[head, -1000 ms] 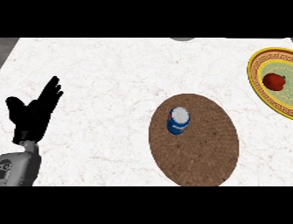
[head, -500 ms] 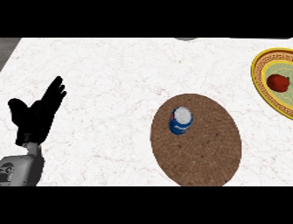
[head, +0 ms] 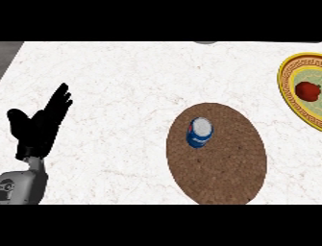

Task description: Pick the bell pepper from the placemat and place it in the plate

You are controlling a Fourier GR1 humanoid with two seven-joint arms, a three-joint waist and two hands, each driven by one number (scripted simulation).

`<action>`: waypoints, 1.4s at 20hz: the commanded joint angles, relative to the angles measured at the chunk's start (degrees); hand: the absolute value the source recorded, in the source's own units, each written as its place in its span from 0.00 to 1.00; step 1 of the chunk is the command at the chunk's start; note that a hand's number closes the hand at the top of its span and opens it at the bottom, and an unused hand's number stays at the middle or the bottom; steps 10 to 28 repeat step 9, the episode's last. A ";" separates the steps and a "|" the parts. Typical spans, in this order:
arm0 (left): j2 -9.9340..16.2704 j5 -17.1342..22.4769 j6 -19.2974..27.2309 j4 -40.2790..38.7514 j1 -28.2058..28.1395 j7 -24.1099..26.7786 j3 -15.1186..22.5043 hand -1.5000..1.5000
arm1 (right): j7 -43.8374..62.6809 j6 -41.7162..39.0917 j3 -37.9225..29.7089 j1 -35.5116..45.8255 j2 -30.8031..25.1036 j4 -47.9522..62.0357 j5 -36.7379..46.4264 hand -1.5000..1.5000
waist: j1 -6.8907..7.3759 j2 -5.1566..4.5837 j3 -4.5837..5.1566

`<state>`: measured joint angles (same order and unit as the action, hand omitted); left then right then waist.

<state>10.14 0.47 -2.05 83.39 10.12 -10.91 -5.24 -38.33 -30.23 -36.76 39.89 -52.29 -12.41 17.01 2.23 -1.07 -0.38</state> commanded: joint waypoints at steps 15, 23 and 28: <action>0.61 -0.18 -0.66 -2.19 1.19 0.91 -0.45 0.50 | -8.38 -4.00 1.54 -5.32 -1.24 0.15 0.52 0.00 | 0.30 -0.32 -0.18; 0.61 -0.18 -0.66 -2.19 1.19 0.91 -0.45 0.50 | -8.38 -4.00 1.54 -5.32 -1.24 0.15 0.52 0.00 | 0.30 -0.32 -0.18; 0.61 -0.18 -0.66 -2.19 1.19 0.91 -0.45 0.50 | -8.38 -4.00 1.54 -5.32 -1.24 0.15 0.52 0.00 | 0.30 -0.32 -0.18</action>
